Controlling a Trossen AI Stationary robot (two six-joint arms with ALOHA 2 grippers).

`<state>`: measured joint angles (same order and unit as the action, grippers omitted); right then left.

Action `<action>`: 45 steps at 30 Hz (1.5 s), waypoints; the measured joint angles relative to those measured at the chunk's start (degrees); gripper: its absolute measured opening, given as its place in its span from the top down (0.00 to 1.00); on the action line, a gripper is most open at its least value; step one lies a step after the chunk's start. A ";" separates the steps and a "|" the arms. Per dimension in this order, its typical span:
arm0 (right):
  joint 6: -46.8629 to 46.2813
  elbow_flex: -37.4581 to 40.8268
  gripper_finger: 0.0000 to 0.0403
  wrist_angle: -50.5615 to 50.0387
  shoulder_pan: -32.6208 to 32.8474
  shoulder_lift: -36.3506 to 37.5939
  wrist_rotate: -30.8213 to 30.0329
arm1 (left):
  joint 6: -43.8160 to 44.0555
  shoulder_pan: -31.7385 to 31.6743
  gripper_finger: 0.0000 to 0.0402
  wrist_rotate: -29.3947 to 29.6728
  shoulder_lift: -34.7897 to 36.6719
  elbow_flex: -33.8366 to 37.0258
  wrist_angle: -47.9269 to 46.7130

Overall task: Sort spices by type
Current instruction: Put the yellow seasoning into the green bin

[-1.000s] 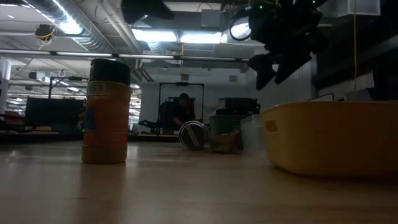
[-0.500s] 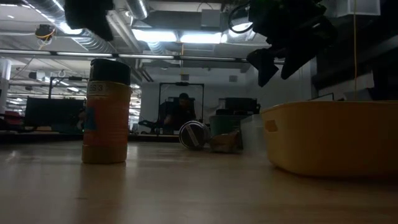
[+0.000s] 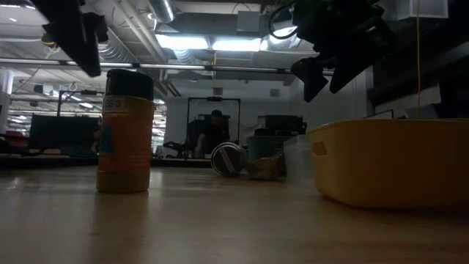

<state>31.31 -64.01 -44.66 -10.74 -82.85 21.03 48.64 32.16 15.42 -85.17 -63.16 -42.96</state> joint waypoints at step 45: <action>0.02 0.00 0.33 0.87 -0.04 0.00 0.00 | -6.79 -3.45 0.42 5.09 -10.64 0.00 9.90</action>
<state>31.33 -64.01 -43.79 -10.79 -82.85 21.04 41.85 28.71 20.51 -95.81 -63.16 -33.06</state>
